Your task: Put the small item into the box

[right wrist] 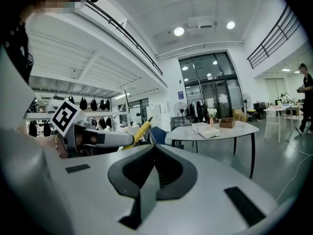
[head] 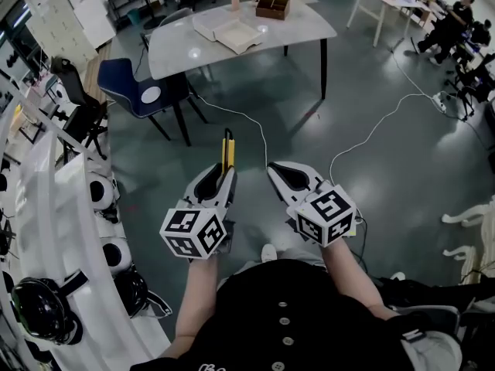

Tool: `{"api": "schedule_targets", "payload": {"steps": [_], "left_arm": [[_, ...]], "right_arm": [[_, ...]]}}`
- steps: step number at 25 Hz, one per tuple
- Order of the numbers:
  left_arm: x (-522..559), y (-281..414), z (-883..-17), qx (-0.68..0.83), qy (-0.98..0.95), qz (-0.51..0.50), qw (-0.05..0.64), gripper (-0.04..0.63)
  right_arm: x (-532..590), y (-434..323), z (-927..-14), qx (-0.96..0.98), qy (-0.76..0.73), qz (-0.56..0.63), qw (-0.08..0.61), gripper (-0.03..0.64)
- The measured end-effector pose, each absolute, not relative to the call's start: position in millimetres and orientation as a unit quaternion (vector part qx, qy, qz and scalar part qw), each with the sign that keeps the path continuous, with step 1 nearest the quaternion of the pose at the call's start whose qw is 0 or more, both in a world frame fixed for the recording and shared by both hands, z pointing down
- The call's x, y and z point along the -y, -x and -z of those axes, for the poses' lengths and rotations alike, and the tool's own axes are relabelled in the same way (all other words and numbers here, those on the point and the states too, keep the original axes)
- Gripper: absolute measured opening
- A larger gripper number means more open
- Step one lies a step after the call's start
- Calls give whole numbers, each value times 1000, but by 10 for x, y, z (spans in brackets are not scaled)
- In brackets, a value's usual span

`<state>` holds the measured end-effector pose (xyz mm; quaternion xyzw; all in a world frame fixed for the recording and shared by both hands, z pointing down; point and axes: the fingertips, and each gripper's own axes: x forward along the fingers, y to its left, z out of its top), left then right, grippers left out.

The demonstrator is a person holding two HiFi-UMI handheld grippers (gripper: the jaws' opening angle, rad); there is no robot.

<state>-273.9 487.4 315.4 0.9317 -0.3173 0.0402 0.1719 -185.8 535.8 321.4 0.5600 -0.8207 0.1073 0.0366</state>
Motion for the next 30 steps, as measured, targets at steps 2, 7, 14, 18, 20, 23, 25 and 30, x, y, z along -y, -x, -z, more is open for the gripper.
{"api": "schedule_targets", "payload": {"steps": [2,7,14,18,20,23,25,30], "left_arm": [[-4765,2662,-3155,319,-931,-41,171,123],[-4573,2483,-3148,319,-931,-46,169,123],[-4409,2406,-3233,321,-928,-53,179,123],[-4364,2373,-3254,319,-929,-54,182,123],[-4302,2334,-3273,318,-928,-55,185,123],[-4196,2256,-3299,313,-929,-59,191,123],[-4113,2214,-3308,308,-930,-62,191,123],[-3824,2088,-3286,295,-935,-57,189,123]], "right_arm": [[-5247,1782,-3227,821,-559,-110,34,5],[-5010,1631,-3232,824,-553,-117,33,5],[-4863,1577,-3323,828,-544,-132,33,5],[-4803,1530,-3358,826,-546,-136,34,5],[-4744,1490,-3370,825,-548,-137,35,5],[-4650,1425,-3397,822,-551,-141,39,5],[-4576,1390,-3413,819,-554,-144,38,5],[-4346,1270,-3436,812,-564,-146,36,5]]}}
